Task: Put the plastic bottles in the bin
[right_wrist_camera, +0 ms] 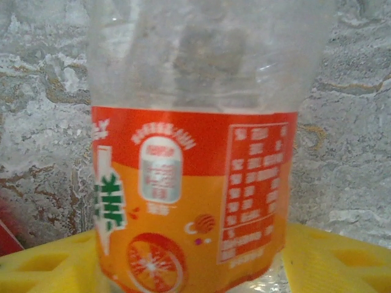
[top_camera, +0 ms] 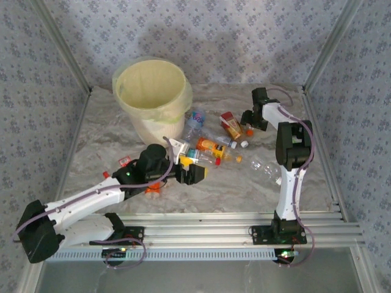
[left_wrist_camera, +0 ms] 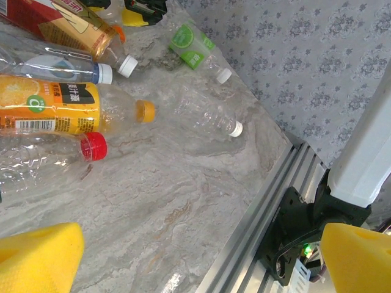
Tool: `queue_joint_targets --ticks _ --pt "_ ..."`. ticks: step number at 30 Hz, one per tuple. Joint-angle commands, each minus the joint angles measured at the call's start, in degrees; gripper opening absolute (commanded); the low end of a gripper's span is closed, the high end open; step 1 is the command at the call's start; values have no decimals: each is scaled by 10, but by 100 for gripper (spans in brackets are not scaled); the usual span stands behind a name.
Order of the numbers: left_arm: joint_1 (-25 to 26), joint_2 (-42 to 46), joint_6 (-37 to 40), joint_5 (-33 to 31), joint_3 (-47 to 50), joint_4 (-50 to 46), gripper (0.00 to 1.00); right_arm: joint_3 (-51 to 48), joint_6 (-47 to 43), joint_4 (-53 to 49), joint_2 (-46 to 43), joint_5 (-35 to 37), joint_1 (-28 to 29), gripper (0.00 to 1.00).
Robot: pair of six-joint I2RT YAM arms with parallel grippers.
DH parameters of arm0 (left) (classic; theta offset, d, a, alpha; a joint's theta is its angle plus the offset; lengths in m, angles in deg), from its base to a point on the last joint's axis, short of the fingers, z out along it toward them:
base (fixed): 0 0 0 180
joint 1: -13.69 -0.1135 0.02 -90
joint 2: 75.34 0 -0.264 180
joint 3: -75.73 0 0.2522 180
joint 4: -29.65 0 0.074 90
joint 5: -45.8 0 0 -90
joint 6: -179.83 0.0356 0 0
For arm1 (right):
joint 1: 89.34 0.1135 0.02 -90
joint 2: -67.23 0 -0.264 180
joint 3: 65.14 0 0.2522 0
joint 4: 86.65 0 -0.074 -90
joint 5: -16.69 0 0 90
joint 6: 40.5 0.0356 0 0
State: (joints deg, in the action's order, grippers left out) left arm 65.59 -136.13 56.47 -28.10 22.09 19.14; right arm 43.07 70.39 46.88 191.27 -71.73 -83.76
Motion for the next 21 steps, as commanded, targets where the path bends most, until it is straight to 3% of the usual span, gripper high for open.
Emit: queue_joint_targets --ticks 1,6,14,21 --pt "6 -11 -28 7 1 37 100 5 -3 -8 3 7 -4 67" --pt "5 -35 -58 7 -18 46 100 -28 -18 19 -34 18 -4 56" --pt "2 -60 -83 -7 -61 44 100 -106 -52 58 -142 45 -1 55" --pt "-26 -107 -87 40 -115 55 99 -213 -71 85 -285 16 42 54"
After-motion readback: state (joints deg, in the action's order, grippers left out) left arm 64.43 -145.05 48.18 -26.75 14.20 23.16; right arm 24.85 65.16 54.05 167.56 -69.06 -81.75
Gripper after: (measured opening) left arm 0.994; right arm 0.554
